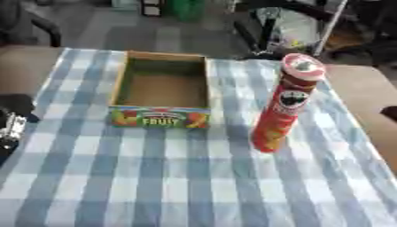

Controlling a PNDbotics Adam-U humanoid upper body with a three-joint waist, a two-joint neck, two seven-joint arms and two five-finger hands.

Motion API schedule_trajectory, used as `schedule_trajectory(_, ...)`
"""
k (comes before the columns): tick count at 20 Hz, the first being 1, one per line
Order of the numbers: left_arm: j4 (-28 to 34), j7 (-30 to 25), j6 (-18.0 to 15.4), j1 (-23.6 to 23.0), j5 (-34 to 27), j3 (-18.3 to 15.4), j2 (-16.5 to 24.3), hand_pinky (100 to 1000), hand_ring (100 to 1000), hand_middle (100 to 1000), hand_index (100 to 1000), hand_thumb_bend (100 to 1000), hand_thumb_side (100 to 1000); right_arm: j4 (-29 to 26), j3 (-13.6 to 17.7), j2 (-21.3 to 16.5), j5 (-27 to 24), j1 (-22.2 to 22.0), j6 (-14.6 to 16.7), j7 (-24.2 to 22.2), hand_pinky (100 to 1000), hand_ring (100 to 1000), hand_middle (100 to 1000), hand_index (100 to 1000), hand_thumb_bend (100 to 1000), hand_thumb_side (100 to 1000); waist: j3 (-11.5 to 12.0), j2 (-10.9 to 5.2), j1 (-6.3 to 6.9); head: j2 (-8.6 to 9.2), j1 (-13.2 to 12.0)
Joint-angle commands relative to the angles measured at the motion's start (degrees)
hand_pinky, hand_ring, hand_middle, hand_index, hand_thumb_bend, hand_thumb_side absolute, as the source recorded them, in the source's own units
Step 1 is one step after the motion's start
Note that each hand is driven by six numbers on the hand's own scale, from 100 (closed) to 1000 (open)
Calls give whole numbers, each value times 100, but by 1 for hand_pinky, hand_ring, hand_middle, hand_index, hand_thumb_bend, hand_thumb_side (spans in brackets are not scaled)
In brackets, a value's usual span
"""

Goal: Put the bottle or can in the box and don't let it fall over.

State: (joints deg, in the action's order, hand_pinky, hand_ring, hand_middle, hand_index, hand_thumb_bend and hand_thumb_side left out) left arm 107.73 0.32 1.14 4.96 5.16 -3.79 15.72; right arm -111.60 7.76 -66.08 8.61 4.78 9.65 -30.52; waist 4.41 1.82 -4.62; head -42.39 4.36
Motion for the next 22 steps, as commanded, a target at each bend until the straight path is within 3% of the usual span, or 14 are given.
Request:
schedule_trajectory(1,66,-23,-9,28,16,-24,140,682,514,533,680,403,642,351,-129,-437,-203,347,-23,-252,837,916,999,1000,297,427,18,-61,10,11,-14)
schedule_trajectory(11,51,-68,-14,16,0,15,155,682,513,533,680,403,642,1583,-671,-234,-677,1775,78,-987,816,901,987,1000,307,427,80,-97,9,-84,-4)
schedule_trajectory(22,46,-130,-17,16,-5,51,170,682,514,533,681,402,643,2596,-1254,379,-379,2941,87,-1605,808,896,983,1000,314,435,132,-129,25,-171,18)
